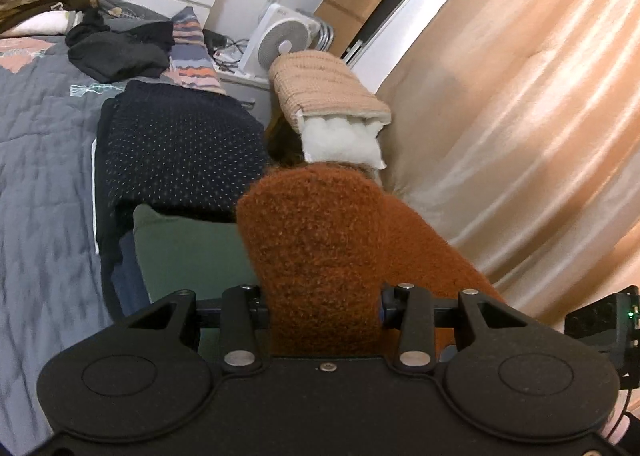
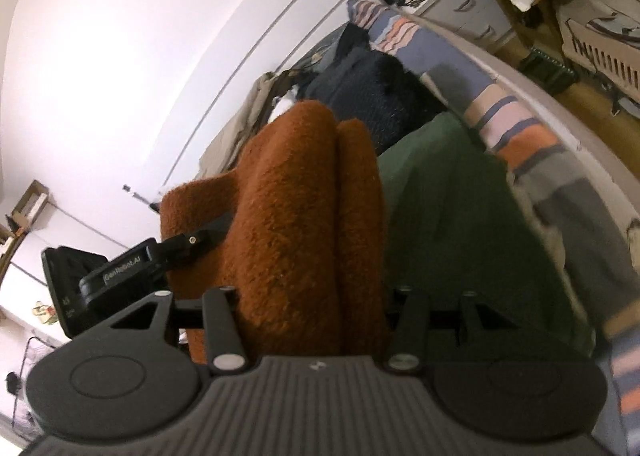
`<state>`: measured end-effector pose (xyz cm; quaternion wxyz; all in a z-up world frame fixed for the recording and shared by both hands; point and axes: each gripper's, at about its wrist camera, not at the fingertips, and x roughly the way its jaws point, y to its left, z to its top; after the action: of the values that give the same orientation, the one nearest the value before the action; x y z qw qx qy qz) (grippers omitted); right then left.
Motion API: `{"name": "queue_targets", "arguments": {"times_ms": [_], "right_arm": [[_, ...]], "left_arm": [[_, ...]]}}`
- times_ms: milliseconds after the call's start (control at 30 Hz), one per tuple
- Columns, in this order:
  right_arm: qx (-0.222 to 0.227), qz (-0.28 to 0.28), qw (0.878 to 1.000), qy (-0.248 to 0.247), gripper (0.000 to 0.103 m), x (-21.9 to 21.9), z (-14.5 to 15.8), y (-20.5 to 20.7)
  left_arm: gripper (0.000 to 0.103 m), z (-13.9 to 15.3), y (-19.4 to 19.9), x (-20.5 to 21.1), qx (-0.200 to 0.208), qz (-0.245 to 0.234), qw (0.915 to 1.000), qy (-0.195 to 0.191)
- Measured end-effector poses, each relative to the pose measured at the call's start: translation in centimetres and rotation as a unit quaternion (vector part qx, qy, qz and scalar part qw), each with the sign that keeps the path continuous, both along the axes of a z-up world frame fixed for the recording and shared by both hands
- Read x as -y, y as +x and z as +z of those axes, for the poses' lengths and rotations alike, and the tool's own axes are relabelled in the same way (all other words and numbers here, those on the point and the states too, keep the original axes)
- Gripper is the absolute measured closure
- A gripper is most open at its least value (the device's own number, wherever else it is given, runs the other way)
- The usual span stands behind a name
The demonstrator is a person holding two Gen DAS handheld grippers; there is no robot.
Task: Fold clothes
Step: 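Carry the held garment with both tools toward the stack of folded clothes, then lower the garment onto the green folded clothes and open both tools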
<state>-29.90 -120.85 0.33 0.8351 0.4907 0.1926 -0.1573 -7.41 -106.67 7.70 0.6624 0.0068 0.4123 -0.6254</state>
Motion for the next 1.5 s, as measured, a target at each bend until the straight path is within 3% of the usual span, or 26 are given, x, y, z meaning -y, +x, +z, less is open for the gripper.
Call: {"name": "queue_targets", "arguments": {"times_ms": [233,400,667,767,867,967,1067,1133,1333,1400,1500], "right_arm": [[-0.035,-0.025,0.999,0.02,0.05,2.6,-5.1,1.4],[-0.032,-0.023,0.999,0.009,0.044,3.3,-4.8,1.0],[-0.09,-0.057,0.993,-0.06,0.033,2.3,-1.1,-2.6],[-0.1,-0.092,0.988,-0.075,0.033,1.5,0.3,-4.4],[-0.084,-0.107,0.987,-0.091,0.033,0.9,1.7,-5.5],[-0.085,-0.092,0.985,-0.12,0.033,-0.1,3.2,-4.7],[-0.101,-0.077,0.984,-0.127,0.033,-1.2,4.4,-3.5],[-0.112,-0.072,0.983,-0.125,0.033,-2.0,5.3,-3.0],[-0.157,-0.048,0.977,-0.133,0.033,-4.3,8.6,-3.1],[-0.163,-0.044,0.977,-0.131,0.033,-4.9,9.7,-3.5],[-0.167,-0.039,0.977,-0.127,0.033,-5.8,11.2,-4.1]], "left_arm": [[0.063,-5.0,1.3,3.9,-0.001,-0.003,0.9986,0.052],[0.055,-5.3,2.4,3.7,-0.014,-0.009,0.9982,0.057],[0.045,-1.3,3.4,0.2,0.032,0.006,0.9974,0.064],[0.042,0.5,4.0,-1.9,0.058,0.05,0.9945,0.071],[0.042,2.0,3.1,-3.6,0.061,0.05,0.9945,0.069],[0.041,3.3,0.8,-4.6,0.073,0.037,0.994,0.072],[0.024,4.3,-2.6,-5.4,0.094,0.037,0.991,0.087],[0.021,5.0,-5.2,-5.9,0.131,0.048,0.9848,0.103],[0.0,7.6,-9.4,-7.7,0.134,0.042,0.9832,0.117],[0.0,8.6,-9.9,-8.0,0.119,0.042,0.9824,0.138],[0.0,10.2,-10.9,-9.1,0.113,0.04,0.9833,0.137]]}}
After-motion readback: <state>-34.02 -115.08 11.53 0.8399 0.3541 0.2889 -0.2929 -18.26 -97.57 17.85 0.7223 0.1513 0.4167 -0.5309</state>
